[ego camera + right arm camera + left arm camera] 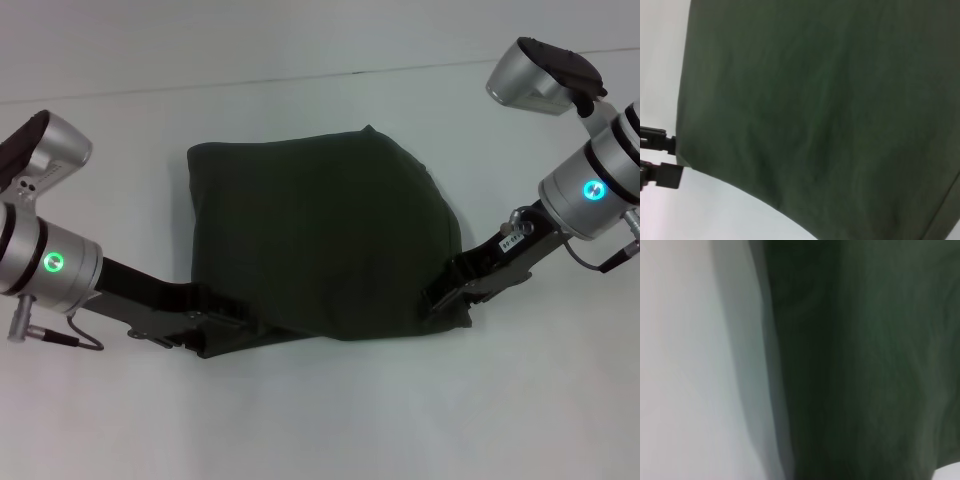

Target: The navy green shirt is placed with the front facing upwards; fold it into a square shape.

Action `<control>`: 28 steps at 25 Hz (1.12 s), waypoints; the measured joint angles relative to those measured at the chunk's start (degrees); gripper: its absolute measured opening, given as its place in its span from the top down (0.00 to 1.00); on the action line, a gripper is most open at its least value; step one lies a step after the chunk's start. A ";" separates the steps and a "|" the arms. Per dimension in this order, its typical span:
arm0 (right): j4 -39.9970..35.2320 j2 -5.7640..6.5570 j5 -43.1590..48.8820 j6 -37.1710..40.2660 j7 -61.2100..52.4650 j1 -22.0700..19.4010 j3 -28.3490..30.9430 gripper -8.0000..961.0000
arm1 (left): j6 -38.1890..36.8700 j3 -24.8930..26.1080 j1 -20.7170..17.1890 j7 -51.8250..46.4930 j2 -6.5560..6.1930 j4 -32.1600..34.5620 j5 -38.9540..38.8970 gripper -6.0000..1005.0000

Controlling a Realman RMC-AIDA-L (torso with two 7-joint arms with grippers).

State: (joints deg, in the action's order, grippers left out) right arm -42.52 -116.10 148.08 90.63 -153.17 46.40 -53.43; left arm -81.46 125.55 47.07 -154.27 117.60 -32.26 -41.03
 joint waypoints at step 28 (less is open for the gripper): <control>-0.07 0.04 -0.38 1.79 0.71 0.79 -0.48 0.95 | -0.05 -3.21 1.99 -0.06 0.37 0.15 2.10 0.89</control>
State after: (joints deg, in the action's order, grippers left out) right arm -42.59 -116.06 147.70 92.42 -152.45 47.19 -53.92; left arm -81.51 122.34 49.06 -154.33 117.97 -32.10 -38.93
